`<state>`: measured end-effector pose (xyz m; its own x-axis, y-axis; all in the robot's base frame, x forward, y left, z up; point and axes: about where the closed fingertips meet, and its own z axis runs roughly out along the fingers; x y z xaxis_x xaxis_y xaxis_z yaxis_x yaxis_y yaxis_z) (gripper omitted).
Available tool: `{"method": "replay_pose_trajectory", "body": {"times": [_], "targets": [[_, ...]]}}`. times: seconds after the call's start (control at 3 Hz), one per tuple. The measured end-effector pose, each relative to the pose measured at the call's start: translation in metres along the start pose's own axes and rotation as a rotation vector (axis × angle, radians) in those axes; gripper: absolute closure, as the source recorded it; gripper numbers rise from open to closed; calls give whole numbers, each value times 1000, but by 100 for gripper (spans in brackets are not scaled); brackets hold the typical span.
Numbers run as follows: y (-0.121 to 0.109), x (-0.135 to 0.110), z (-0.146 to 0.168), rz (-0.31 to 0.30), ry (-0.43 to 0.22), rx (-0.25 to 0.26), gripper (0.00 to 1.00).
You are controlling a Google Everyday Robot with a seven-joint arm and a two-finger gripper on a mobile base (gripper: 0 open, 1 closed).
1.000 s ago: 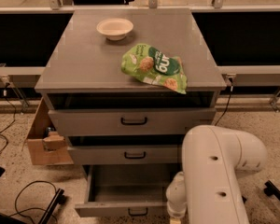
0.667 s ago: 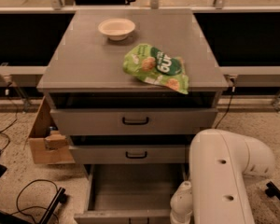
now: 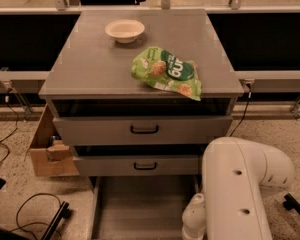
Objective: Open bottom drawer
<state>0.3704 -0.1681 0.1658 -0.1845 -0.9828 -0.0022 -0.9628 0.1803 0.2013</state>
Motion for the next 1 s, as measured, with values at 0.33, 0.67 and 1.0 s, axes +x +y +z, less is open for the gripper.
{"method": "replay_pose_trajectory", "body": {"times": [0.33, 0.67, 1.0], "targets": [[0, 0, 0, 0, 0, 0, 100], [2, 1, -1, 3, 2, 2, 100], [2, 1, -1, 3, 2, 2, 100]]}}
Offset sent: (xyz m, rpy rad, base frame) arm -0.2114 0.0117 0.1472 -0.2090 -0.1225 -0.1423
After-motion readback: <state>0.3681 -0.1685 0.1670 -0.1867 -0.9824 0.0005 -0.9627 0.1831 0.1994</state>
